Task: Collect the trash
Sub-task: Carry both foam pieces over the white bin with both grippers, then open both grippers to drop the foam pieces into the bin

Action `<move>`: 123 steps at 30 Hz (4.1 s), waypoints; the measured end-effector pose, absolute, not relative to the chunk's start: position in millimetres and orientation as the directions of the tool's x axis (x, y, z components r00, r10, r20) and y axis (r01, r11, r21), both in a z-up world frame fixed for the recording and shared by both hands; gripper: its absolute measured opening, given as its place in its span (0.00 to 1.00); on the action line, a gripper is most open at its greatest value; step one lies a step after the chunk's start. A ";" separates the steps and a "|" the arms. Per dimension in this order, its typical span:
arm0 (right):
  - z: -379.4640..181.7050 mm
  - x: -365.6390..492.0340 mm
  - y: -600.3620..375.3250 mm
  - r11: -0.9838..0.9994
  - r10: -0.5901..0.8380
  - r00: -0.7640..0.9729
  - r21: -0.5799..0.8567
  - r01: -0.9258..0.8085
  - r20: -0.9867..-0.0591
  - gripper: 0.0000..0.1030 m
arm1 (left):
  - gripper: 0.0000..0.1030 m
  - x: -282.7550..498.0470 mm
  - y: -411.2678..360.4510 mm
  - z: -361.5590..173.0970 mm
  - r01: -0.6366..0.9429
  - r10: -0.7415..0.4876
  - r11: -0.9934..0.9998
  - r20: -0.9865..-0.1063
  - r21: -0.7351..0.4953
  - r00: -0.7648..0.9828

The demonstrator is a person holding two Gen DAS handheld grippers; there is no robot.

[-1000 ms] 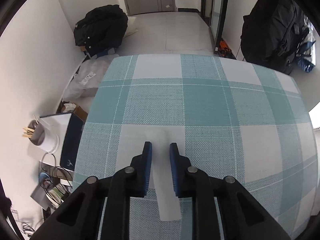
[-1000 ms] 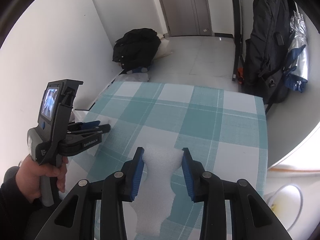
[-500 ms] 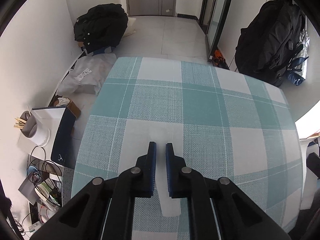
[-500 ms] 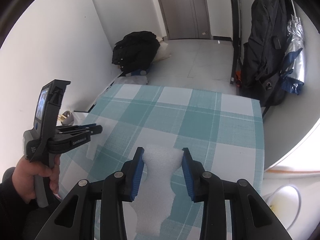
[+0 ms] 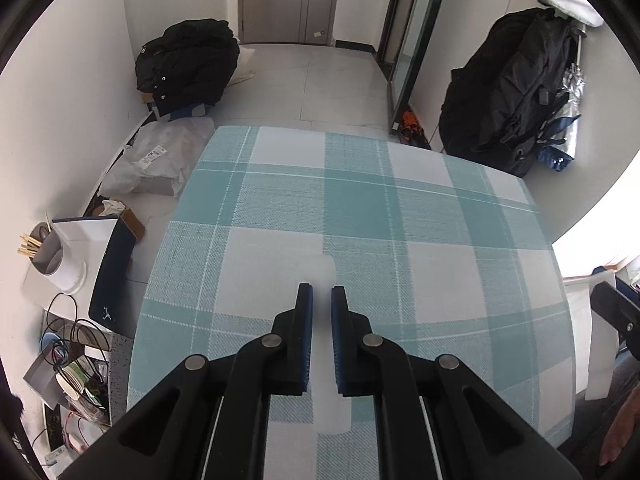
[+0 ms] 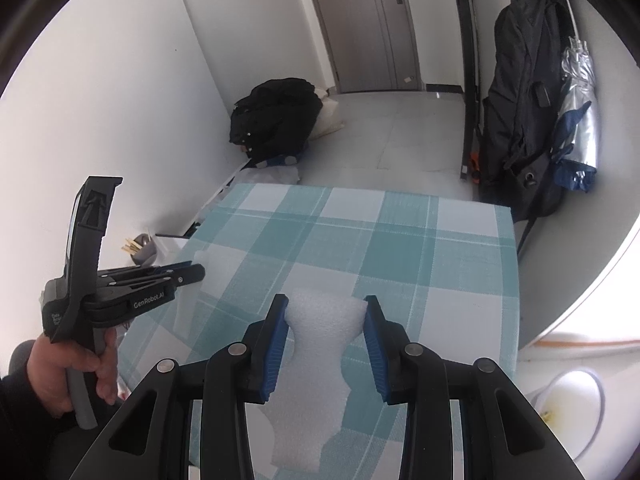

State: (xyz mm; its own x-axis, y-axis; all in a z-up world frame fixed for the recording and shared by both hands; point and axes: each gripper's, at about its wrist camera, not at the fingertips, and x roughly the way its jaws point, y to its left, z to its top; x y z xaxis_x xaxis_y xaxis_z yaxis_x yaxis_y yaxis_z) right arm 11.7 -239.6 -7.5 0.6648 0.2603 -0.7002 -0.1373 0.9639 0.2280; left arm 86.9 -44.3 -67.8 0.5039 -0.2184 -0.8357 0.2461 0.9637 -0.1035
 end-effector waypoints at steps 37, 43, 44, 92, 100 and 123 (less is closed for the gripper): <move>156.1 -141.4 -447.6 0.957 0.055 0.875 0.275 0.091 -0.481 0.35 | 0.05 -30.0 -247.0 107.3 0.685 -0.645 0.703 -0.575 -0.188 0.504; 133.4 -158.5 -499.6 0.931 -0.027 0.857 0.299 0.209 -0.515 0.35 | 0.05 -28.8 -291.0 94.6 0.732 -0.677 0.650 -0.593 -0.204 0.436; 127.9 -159.9 -506.4 0.927 -0.037 0.851 0.301 0.225 -0.524 0.35 | 0.05 -28.7 -300.2 91.1 0.740 -0.678 0.642 -0.600 -0.203 0.424; -246.2 -105.0 -657.3 0.480 0.163 0.566 0.567 0.670 -0.808 0.35 | 0.05 8.5 -528.3 -178.7 0.775 -0.278 0.554 -0.945 -0.303 -0.171; -261.0 -92.7 -647.6 0.479 0.193 0.522 0.544 0.689 -0.831 0.37 | 0.10 5.2 -534.0 -189.3 0.760 -0.222 0.580 -0.955 -0.292 -0.198; -202.0 -126.3 -645.5 0.508 0.133 0.516 0.505 0.698 -0.846 0.60 | 0.28 -3.7 -505.3 -134.5 0.825 -0.253 0.528 -0.965 -0.199 -0.071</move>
State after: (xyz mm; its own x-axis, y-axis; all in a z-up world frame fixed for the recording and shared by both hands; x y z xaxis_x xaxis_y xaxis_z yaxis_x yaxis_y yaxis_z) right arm -126.3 -645.5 -202.0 0.5157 0.1331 -0.8464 0.6977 0.5080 0.5051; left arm -3.7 -505.3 -134.5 -0.0709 -0.2532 -0.9648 0.8254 0.5283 -0.1993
